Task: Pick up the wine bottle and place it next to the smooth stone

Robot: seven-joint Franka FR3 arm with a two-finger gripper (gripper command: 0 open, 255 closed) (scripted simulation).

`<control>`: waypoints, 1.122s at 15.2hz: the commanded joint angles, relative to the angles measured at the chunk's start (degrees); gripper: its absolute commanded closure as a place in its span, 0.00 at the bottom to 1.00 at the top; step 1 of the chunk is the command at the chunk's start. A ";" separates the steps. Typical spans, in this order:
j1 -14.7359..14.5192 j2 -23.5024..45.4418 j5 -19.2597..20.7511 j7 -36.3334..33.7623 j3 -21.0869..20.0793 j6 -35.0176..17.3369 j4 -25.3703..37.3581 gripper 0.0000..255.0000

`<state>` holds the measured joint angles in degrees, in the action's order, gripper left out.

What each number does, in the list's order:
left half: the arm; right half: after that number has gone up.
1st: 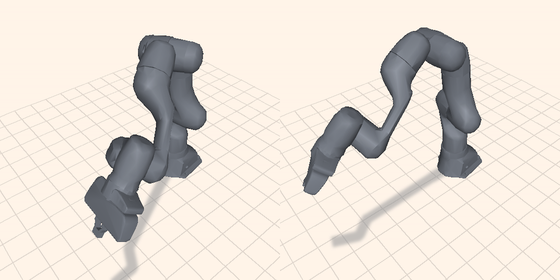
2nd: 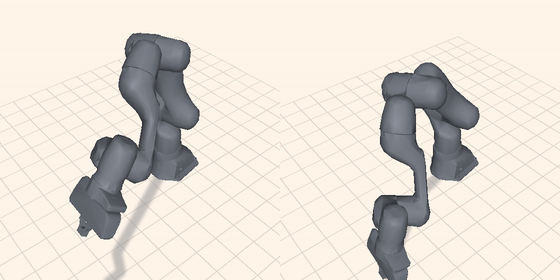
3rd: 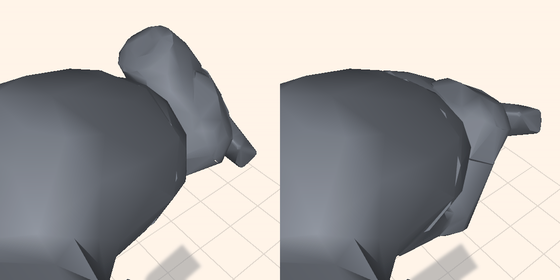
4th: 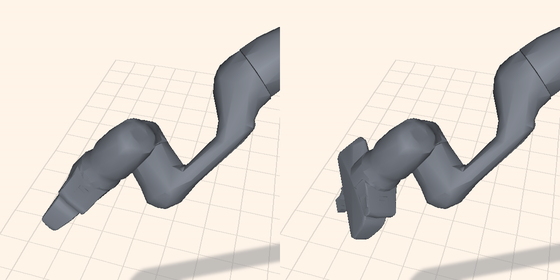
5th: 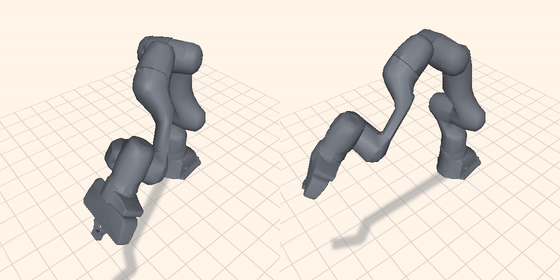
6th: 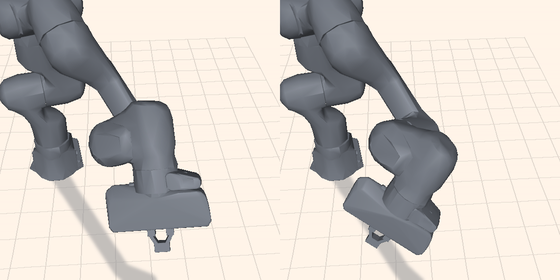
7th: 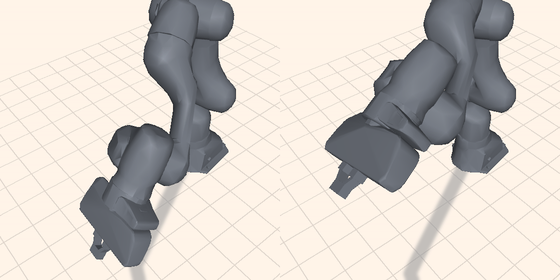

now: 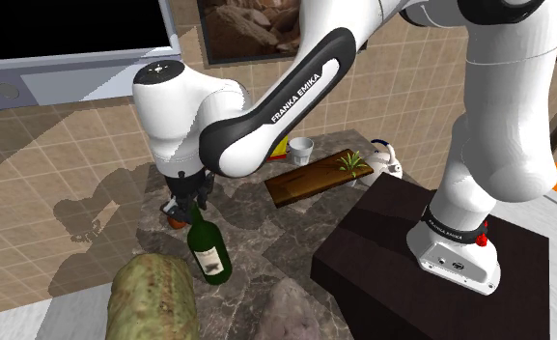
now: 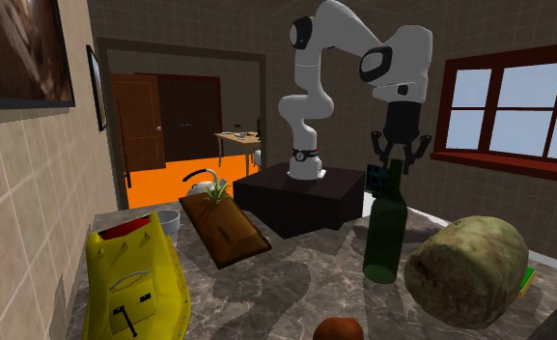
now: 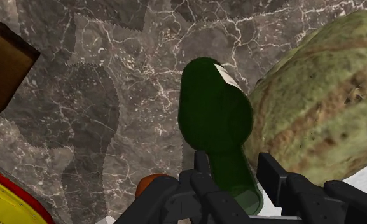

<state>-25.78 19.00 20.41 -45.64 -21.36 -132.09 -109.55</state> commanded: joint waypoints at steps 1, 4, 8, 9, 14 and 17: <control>-0.01 0.00 0.01 -0.01 0.00 -0.01 0.03 1.00; 0.00 0.00 0.01 0.00 0.00 -0.02 0.02 0.00; 0.13 -1.25 -0.81 0.51 -0.39 1.37 0.28 0.00; 0.25 -2.44 -1.61 1.00 -0.76 2.78 0.62 0.00; 0.39 -4.46 -2.96 1.85 -1.33 5.39 1.43 0.00; 0.39 -4.45 -2.96 1.85 -1.33 5.39 1.43 0.00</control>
<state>-25.39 14.56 17.46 -43.79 -22.69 -126.71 -108.12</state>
